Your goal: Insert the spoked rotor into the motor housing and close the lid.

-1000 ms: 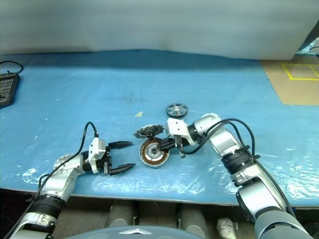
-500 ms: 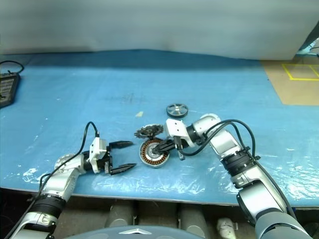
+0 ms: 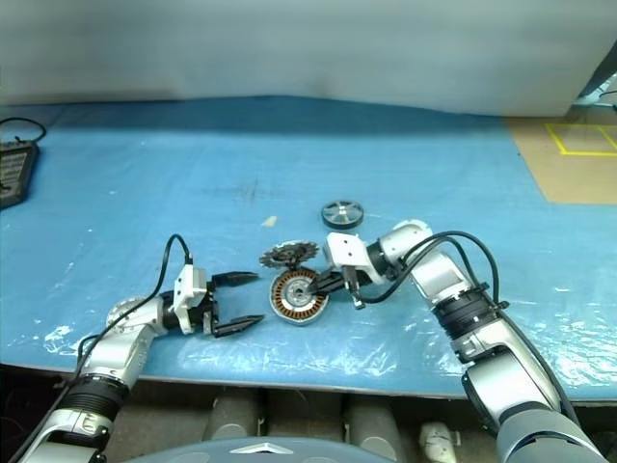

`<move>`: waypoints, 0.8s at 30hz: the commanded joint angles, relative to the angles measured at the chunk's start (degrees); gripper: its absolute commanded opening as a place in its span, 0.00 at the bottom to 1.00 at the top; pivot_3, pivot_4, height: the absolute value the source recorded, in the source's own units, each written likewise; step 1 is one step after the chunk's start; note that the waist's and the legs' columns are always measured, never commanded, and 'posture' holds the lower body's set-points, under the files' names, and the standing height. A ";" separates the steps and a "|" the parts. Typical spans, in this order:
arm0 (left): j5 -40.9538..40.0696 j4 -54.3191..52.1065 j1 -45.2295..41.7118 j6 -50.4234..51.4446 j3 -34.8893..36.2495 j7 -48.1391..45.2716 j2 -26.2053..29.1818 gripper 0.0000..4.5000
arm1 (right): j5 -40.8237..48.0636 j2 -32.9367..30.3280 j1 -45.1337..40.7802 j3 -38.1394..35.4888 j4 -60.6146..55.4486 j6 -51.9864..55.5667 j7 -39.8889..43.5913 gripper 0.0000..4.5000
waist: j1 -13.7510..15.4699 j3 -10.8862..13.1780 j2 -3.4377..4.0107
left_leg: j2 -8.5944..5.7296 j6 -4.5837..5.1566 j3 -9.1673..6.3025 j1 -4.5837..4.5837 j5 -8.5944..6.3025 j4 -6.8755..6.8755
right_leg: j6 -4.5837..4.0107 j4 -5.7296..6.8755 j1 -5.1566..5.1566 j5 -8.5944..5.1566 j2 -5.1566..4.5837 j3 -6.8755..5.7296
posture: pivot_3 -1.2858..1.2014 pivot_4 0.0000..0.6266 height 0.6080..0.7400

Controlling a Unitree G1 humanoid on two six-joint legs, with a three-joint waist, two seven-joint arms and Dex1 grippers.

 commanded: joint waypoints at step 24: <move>0.02 -0.92 1.30 -1.16 -0.02 0.00 0.26 1.00 | -2.78 4.15 0.67 2.18 3.59 -1.68 -2.96 0.01 | -0.04 0.00 0.01 | 0.00 0.00 0.00 0.00 0.00 0.00 | 0.00 -0.01 0.00 0.00 0.00 -0.01 | 0.52 0.24 1.00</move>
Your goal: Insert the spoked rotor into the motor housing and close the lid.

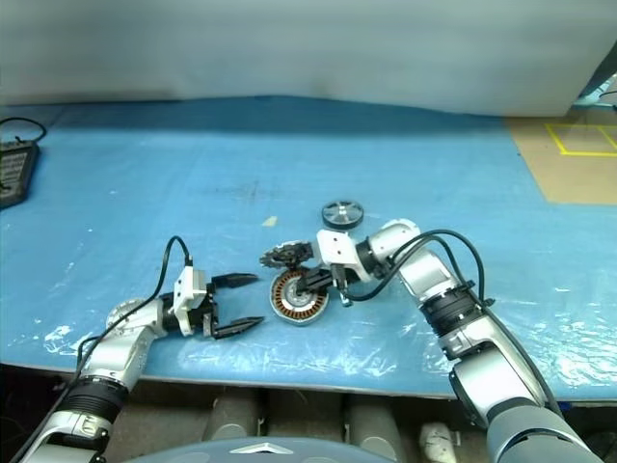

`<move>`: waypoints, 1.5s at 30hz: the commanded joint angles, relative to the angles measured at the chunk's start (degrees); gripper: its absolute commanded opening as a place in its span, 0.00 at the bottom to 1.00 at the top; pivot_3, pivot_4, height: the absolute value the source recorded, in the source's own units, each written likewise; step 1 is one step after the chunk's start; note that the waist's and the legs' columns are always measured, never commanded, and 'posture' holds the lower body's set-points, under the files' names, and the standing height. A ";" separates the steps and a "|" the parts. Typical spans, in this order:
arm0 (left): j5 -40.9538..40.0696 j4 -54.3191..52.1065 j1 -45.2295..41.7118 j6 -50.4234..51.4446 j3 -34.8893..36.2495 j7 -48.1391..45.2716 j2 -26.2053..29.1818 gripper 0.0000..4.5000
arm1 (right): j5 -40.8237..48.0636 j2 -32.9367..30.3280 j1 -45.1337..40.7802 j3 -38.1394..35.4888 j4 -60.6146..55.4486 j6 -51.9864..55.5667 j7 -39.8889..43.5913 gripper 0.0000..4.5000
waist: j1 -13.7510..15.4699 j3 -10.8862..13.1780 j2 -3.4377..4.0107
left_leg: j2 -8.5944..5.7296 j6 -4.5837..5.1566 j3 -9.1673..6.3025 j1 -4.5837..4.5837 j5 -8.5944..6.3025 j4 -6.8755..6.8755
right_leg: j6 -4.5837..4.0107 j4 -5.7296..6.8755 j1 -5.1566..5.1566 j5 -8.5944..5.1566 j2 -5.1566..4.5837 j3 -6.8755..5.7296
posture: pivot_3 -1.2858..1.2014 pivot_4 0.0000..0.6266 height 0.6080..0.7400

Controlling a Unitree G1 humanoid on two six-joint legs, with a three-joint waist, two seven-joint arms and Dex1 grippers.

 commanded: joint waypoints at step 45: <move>-0.29 -2.20 1.01 0.25 0.11 0.47 0.70 1.00 | 2.77 -2.14 1.81 1.20 -4.27 7.91 -0.72 0.01 | 0.06 -0.01 0.01 | 0.05 -0.01 0.00 0.05 0.00 -0.01 | 0.00 -0.02 0.06 0.00 -0.01 0.00 | 0.52 0.24 1.00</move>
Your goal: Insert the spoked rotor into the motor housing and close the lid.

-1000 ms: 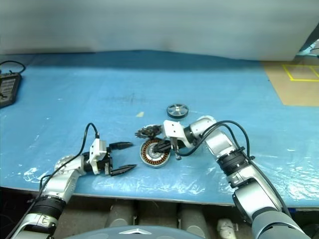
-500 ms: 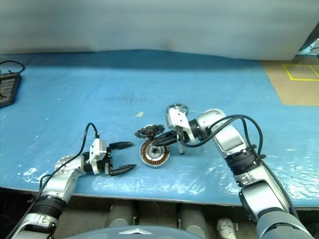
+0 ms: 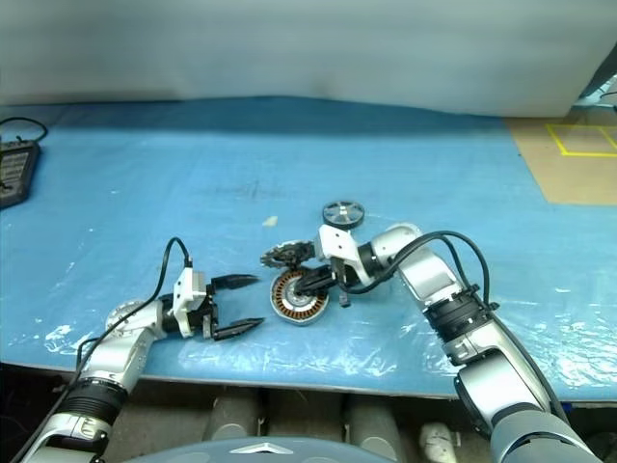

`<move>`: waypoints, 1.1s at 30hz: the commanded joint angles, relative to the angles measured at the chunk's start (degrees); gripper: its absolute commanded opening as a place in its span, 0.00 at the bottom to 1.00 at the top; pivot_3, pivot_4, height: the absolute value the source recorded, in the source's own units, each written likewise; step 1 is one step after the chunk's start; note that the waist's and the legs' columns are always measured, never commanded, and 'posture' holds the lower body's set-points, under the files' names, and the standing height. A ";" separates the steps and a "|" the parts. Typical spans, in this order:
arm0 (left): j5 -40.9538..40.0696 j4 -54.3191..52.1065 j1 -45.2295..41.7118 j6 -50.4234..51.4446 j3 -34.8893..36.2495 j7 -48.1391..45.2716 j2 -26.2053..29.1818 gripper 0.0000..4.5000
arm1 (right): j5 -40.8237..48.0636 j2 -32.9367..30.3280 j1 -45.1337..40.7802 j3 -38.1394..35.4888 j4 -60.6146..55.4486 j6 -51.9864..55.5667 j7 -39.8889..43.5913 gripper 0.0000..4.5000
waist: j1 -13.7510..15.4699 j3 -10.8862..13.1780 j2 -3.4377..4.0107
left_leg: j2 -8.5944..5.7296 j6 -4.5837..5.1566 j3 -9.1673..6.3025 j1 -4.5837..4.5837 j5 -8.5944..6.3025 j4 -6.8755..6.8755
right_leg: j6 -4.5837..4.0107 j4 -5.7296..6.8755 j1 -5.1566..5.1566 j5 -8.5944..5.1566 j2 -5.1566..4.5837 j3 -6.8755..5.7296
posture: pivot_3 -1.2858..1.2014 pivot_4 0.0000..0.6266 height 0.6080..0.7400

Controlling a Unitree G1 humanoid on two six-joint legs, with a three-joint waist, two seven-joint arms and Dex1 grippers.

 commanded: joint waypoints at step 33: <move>-0.26 1.72 -0.37 -2.07 0.57 -1.19 0.55 1.00 | -2.28 -8.49 -8.07 -11.03 9.00 -2.71 -10.47 0.13 | -0.08 0.00 0.01 | -0.08 0.00 0.00 0.07 0.01 0.03 | 0.00 0.06 0.02 0.00 0.00 0.02 | 0.52 0.24 1.00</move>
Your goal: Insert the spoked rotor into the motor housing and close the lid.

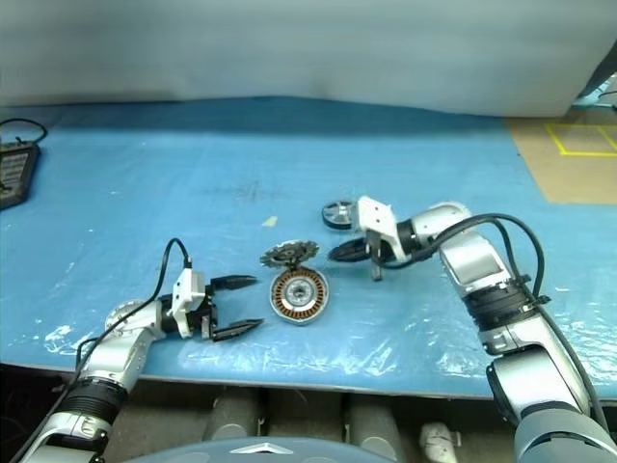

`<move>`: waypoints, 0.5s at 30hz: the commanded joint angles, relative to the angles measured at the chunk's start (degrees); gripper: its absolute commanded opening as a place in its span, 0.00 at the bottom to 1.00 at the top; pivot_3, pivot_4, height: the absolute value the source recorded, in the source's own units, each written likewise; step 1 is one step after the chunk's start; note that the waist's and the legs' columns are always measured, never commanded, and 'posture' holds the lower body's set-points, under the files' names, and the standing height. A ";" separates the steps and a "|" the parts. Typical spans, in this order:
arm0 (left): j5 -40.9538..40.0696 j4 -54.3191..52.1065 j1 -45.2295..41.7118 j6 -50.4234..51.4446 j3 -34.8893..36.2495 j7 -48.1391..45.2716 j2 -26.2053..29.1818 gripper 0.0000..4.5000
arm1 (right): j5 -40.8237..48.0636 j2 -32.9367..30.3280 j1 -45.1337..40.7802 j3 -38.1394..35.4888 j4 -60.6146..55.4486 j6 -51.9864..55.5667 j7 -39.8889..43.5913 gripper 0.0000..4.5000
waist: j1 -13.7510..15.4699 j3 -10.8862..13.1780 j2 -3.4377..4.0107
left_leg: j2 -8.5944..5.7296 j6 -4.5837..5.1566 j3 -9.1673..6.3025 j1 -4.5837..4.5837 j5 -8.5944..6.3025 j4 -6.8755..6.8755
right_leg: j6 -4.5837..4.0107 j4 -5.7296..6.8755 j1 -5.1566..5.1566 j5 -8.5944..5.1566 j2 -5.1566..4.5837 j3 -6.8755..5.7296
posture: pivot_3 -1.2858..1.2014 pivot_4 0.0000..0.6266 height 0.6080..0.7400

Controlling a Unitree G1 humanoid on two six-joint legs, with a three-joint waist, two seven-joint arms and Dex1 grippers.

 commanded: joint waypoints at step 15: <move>-0.19 -0.72 0.01 -0.68 0.35 1.07 0.36 1.00 | -6.34 7.29 -17.29 -4.27 33.94 -14.19 -9.48 0.43 | -0.03 0.00 0.02 | 0.02 0.03 0.02 -0.15 0.00 0.07 | -0.01 0.03 -0.09 0.00 0.01 -0.04 | 0.52 0.24 1.00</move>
